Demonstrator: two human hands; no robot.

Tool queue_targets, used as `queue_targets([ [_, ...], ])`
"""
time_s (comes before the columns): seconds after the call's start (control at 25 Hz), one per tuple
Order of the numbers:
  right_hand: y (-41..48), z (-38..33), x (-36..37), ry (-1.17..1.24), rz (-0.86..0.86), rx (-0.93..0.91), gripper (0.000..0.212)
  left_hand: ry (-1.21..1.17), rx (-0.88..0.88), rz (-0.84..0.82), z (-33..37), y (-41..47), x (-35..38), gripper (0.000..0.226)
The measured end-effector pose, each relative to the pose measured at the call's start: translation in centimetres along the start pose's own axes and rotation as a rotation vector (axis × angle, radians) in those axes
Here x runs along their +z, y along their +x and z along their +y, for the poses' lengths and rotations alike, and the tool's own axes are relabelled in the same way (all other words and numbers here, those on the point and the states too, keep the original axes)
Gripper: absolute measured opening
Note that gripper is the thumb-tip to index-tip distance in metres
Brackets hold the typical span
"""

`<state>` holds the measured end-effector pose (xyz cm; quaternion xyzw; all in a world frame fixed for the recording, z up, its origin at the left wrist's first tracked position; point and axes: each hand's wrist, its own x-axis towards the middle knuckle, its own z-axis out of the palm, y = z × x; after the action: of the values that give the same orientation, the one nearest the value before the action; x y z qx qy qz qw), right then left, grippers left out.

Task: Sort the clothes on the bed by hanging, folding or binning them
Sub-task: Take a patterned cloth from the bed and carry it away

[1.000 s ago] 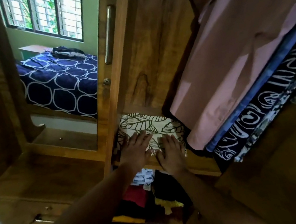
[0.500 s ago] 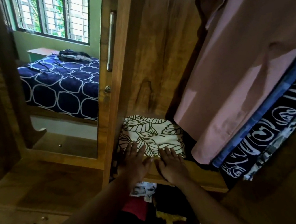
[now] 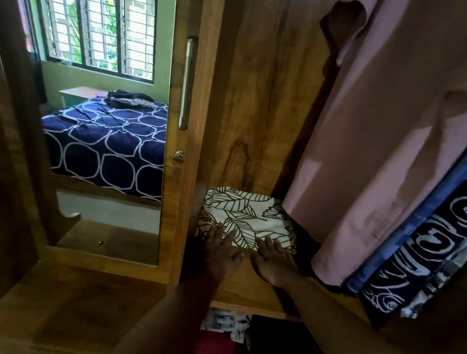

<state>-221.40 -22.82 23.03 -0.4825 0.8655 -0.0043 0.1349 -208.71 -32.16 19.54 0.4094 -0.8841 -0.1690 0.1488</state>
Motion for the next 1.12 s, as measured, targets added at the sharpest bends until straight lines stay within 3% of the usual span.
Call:
queue_targets([
  [0.12,-0.1,0.0,0.6,0.003,0.073,0.007,0.058,-0.029,0.023,0.091,0.1,-0.3,-0.2,0.078],
  [0.24,-1.5,-0.8,2.1,-0.014,0.408,-0.003,0.065,-0.04,0.028,0.149,0.8,-1.7,-0.4,0.071],
  [0.32,-2.4,-1.0,2.6,-0.042,0.533,-0.02,0.072,-0.016,-0.059,0.11,1.3,-2.7,0.1,0.067],
  [0.48,-2.7,-0.2,2.4,0.002,0.329,0.068,0.063,-0.147,-0.117,-0.029,0.7,-2.5,-0.1,0.071],
  [0.6,-3.2,0.2,2.8,0.008,0.224,0.067,0.062,-0.087,-0.089,-0.082,0.0,-1.8,0.2,0.076],
  [0.8,-2.7,0.4,2.5,0.026,0.321,0.064,0.063,0.018,-0.038,0.003,0.0,-1.6,-0.7,0.075],
  [0.96,-5.2,0.0,3.0,0.071,0.421,0.07,0.081,0.004,0.067,0.097,0.0,-2.7,-1.5,0.063],
  [1.12,-9.8,0.4,5.1,-0.06,0.622,-0.092,0.052,-0.061,0.285,0.137,0.2,-4.1,-1.6,0.063],
])
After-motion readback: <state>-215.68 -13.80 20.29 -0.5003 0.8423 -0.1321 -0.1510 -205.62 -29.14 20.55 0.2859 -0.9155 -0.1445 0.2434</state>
